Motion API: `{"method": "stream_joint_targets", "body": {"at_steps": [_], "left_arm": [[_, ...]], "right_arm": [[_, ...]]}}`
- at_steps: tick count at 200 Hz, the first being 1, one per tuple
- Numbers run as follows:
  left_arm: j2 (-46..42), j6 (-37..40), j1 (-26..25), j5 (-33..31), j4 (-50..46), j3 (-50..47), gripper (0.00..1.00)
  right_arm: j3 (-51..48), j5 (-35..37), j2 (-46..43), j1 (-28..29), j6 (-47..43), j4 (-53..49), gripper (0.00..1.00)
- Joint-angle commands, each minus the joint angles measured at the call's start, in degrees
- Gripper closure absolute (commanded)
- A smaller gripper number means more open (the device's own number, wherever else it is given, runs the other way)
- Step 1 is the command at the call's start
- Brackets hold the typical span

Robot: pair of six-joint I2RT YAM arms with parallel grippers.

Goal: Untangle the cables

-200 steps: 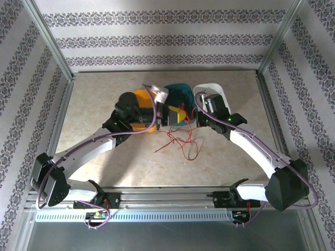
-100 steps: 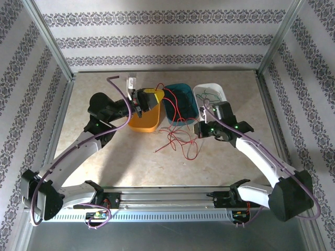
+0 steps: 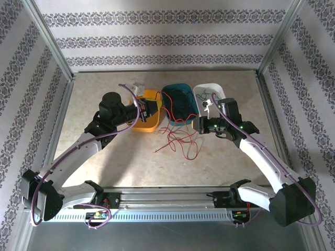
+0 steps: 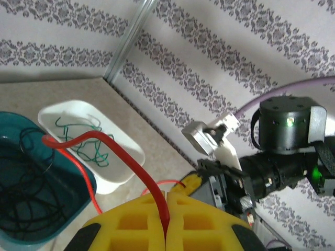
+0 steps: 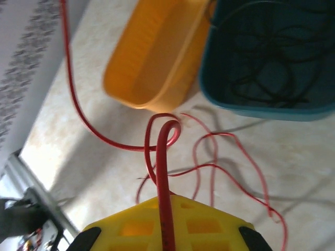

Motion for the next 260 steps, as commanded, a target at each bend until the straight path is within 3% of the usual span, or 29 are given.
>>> {"method": "stream_joint_targets", "body": {"at_steps": [1,11,23,35,55,84,125,159,220,260], "left_arm": [[-0.90,3.10,-0.99,7.06,-2.94,0.52,1.00],[-0.97,3.16,-1.34,9.98,-3.82,0.89,1.00],[-0.79,3.11,-2.08,12.81,-4.62,1.10,1.00],[-0.57,3.67,-3.00,14.20,-6.42,1.62,1.00],[0.20,5.75,-5.10,14.39,-9.90,2.76,1.00],[1.96,7.57,-7.32,14.25,-12.74,4.09,1.00],[1.76,6.87,-7.83,13.69,-11.09,3.57,1.00],[1.06,7.14,-7.83,13.23,-11.51,3.66,1.00],[1.00,7.49,-7.92,13.18,-11.84,3.41,1.00],[1.08,8.30,-7.86,12.51,-11.82,1.41,1.00]], "right_arm": [[-2.79,13.03,0.88,0.19,2.37,-2.33,0.86],[-4.73,16.89,0.67,0.20,3.70,-2.78,0.80],[-6.85,20.29,0.13,0.28,5.10,-3.01,0.59],[-8.23,21.62,-0.88,0.34,5.94,-2.89,0.44],[-9.21,19.14,-2.57,1.13,5.46,-1.12,0.35],[-7.37,13.06,-1.46,5.21,1.87,0.32,0.37],[-4.27,0.87,7.98,11.51,-1.03,2.67,0.44],[-0.65,-5.41,16.66,12.33,-3.37,4.21,0.48],[4.09,-7.83,27.62,12.76,-4.39,6.77,0.50],[6.27,-4.86,33.37,13.12,-5.07,7.92,0.51]]}}
